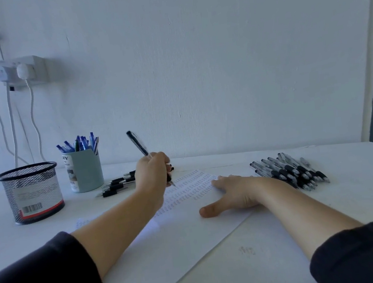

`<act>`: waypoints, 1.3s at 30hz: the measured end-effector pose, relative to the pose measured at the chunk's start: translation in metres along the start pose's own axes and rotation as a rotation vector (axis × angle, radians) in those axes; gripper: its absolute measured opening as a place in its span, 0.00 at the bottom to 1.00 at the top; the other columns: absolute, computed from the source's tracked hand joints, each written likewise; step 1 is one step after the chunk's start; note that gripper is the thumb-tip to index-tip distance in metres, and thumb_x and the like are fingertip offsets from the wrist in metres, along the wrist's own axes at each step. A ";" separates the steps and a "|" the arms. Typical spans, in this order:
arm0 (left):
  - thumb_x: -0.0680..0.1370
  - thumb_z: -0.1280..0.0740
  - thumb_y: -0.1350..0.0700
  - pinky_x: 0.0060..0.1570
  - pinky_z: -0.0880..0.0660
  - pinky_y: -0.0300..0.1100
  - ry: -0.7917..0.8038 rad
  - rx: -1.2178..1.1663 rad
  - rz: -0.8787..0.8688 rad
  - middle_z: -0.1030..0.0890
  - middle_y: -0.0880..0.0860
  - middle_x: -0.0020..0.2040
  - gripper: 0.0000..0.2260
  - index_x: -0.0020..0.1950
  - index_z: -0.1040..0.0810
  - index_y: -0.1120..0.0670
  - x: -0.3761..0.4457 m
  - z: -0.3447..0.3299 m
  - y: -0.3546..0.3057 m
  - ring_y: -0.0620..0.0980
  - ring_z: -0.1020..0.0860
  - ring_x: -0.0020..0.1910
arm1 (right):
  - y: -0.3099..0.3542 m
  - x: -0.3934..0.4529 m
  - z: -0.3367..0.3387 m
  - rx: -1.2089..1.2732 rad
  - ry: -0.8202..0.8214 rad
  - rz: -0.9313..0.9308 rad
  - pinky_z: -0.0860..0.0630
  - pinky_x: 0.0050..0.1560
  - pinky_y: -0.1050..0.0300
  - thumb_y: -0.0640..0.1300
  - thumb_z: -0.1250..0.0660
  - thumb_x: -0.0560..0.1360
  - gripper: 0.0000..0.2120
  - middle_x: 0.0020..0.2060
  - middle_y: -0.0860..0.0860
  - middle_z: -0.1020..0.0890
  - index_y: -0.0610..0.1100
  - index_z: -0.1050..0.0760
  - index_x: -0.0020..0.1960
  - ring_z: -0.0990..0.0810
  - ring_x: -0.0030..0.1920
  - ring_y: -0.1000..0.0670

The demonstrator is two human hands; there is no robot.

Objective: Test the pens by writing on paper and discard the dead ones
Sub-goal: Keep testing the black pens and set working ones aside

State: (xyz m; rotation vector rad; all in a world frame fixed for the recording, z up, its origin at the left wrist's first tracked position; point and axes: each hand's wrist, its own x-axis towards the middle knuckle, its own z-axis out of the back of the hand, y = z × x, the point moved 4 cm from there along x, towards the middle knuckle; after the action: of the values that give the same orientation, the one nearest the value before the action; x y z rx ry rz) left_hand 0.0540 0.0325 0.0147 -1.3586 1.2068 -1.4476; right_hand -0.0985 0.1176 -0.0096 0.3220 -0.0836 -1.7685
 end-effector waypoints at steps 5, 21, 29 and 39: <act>0.82 0.44 0.55 0.20 0.40 0.38 -0.018 -0.072 -0.009 0.28 0.56 0.30 0.06 0.54 0.33 0.56 0.002 0.008 -0.003 0.48 0.36 0.20 | 0.000 0.000 0.000 0.004 0.002 -0.011 0.52 0.75 0.46 0.73 0.37 0.65 0.51 0.78 0.55 0.50 0.51 0.52 0.78 0.52 0.77 0.51; 0.79 0.42 0.58 0.29 0.41 0.39 -0.098 0.025 0.014 0.35 0.52 0.27 0.12 0.36 0.28 0.57 -0.004 0.004 0.001 0.48 0.37 0.25 | -0.005 0.003 -0.001 0.020 -0.022 -0.018 0.52 0.75 0.45 0.75 0.37 0.64 0.51 0.78 0.53 0.50 0.52 0.52 0.78 0.51 0.77 0.50; 0.80 0.36 0.57 0.32 0.30 0.40 0.030 -0.028 -0.019 0.20 0.52 0.35 0.05 0.55 0.28 0.54 -0.012 -0.009 0.005 0.48 0.27 0.31 | 0.014 -0.004 0.025 0.282 -0.579 0.228 0.44 0.73 0.44 0.63 0.36 0.73 0.31 0.71 0.54 0.32 0.49 0.33 0.71 0.37 0.72 0.52; 0.80 0.36 0.54 0.31 0.28 0.41 0.271 -0.039 -0.009 0.15 0.54 0.43 0.09 0.58 0.31 0.55 -0.015 -0.024 0.010 0.49 0.23 0.36 | 0.014 -0.004 0.032 0.030 -0.807 0.263 0.33 0.52 0.56 0.44 0.38 0.78 0.09 0.49 0.52 0.19 0.48 0.22 0.56 0.26 0.54 0.49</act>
State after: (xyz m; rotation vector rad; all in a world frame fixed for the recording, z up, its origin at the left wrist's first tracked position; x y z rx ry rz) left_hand 0.0310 0.0480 0.0020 -1.2218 1.4077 -1.6616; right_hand -0.0931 0.1151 0.0249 -0.3846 -0.6953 -1.5371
